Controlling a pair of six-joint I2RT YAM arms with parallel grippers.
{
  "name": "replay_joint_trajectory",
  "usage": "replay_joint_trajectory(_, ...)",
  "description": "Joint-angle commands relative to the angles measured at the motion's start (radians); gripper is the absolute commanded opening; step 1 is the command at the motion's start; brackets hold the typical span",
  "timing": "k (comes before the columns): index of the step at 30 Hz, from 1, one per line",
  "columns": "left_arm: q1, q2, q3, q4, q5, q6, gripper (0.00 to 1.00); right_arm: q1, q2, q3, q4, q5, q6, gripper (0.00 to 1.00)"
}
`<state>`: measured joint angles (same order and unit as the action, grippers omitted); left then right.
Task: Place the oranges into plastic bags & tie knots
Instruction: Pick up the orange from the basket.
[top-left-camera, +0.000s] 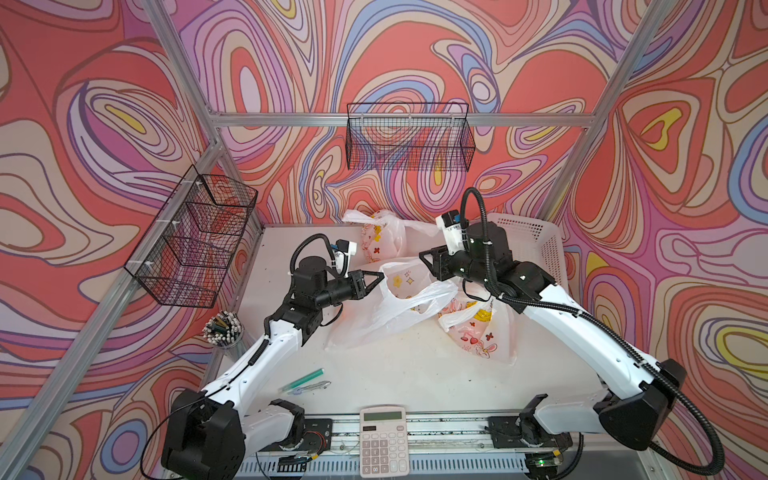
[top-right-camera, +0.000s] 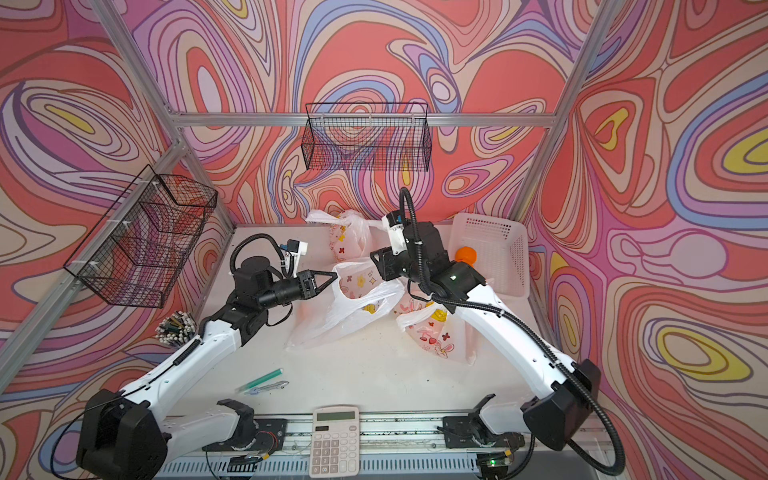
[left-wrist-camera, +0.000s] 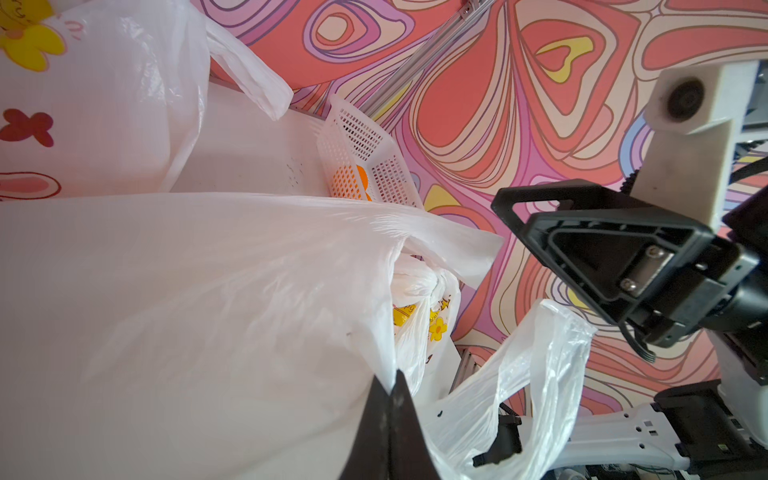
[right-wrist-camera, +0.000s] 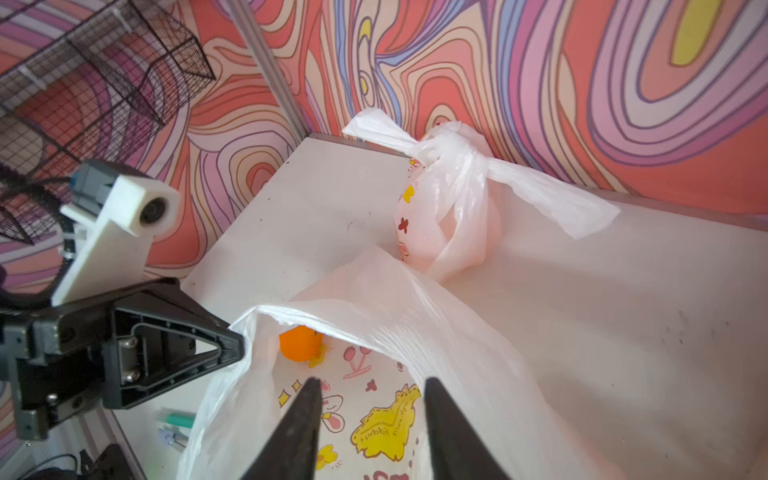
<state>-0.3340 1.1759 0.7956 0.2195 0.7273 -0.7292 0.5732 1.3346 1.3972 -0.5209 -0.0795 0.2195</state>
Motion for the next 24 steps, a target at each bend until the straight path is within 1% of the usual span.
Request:
replay_joint_trajectory(1, 0.005, -0.004, -0.007, 0.009, -0.025, 0.007, 0.00, -0.146, -0.061, -0.001, -0.084, 0.043, -0.003, 0.54)
replay_joint_trajectory(2, 0.007, -0.004, -0.006, 0.008, -0.025, 0.005, 0.00, -0.214, -0.073, -0.018, -0.095, 0.027, -0.005, 0.58)
replay_joint_trajectory(4, 0.007, -0.003, -0.005, 0.007, -0.024, 0.004, 0.00, -0.330, -0.075, -0.034, -0.136, 0.037, -0.022, 0.65)
replay_joint_trajectory(7, 0.009, 0.001, -0.004, 0.009, -0.019, 0.002, 0.00, -0.490, -0.044, -0.066, -0.164, 0.033, -0.060, 0.75)
replay_joint_trajectory(9, 0.011, 0.004, -0.001, 0.006, -0.014, 0.004, 0.00, -0.608, 0.011, -0.087, -0.154, -0.009, -0.083, 0.79)
replay_joint_trajectory(11, 0.012, 0.008, 0.003, 0.004, -0.011, 0.004, 0.00, -0.680, 0.095, -0.088, -0.128, -0.034, -0.095, 0.81)
replay_joint_trajectory(14, 0.010, 0.008, 0.011, -0.004, -0.004, 0.011, 0.00, -0.698, 0.257, -0.036, -0.084, 0.002, -0.112, 0.88)
replay_joint_trajectory(16, 0.012, 0.006, 0.015, -0.016, -0.005, 0.020, 0.00, -0.700, 0.364, 0.022, -0.048, -0.014, -0.110, 0.93)
replay_joint_trajectory(20, 0.012, 0.000, 0.019, -0.038, -0.010, 0.035, 0.00, -0.703, 0.592, 0.177, -0.013, -0.039, -0.081, 0.96)
replay_joint_trajectory(24, 0.013, -0.006, 0.025, -0.061, -0.009, 0.049, 0.00, -0.705, 0.764, 0.328, -0.024, -0.024, -0.065, 0.96)
